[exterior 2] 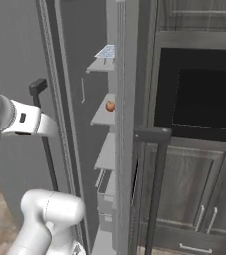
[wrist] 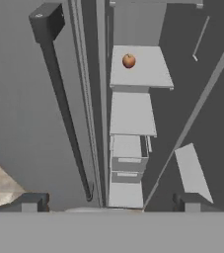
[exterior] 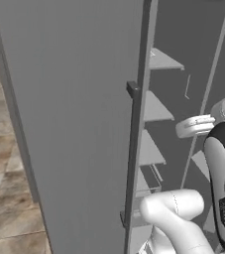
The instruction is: Open the freezer door, pick up the ice cube tray from the freezer, and place it on the dining counter.
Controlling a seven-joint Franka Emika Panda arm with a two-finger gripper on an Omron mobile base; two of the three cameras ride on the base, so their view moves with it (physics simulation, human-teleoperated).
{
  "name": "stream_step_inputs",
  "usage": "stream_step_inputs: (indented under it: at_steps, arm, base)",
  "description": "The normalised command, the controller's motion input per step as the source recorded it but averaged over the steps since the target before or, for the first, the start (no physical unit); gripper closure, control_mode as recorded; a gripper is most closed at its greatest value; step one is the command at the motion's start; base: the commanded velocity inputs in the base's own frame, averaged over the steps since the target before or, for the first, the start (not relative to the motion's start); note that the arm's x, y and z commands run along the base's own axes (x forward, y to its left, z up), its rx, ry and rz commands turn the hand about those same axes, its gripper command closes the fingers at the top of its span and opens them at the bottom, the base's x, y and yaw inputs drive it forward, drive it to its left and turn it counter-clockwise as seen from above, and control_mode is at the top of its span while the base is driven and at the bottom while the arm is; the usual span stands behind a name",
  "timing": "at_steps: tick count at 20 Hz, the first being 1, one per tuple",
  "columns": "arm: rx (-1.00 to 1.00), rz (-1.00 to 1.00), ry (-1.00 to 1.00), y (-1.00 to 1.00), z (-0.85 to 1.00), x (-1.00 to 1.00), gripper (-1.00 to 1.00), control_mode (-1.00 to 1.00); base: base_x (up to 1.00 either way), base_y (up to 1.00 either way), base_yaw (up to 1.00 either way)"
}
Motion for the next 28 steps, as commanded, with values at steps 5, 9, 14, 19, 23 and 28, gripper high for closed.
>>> stream_step_inputs:
  at_steps: [5, 9, 14, 19, 23, 28]
  arm:
    - [0.0, 0.0, 0.0, 0.0, 0.0, 0.0, -1.0, 1.0]
    - [0.0, 0.0, 0.0, 0.0, 0.0, 0.0, -1.0, 1.0]
    - [0.0, 0.0, 0.0, 0.0, 0.0, 0.0, -1.0, 1.0]
    - [0.0, 0.0, 0.0, 0.0, 0.0, 0.0, -1.0, 1.0]
    - [0.0, 0.0, 0.0, 0.0, 0.0, 0.0, -1.0, 1.0]
    - [0.02, -0.01, 0.0, -0.06, 0.0, 0.0, -1.0, -1.0]
  base:
    - [0.66, -0.03, 0.0]
    - [0.86, -0.02, 0.0]
    - [0.43, -0.45, -0.02]
    - [0.17, -0.62, -0.01]
    - [0.09, -0.29, -0.01]
    - [0.0, 0.0, 0.0]
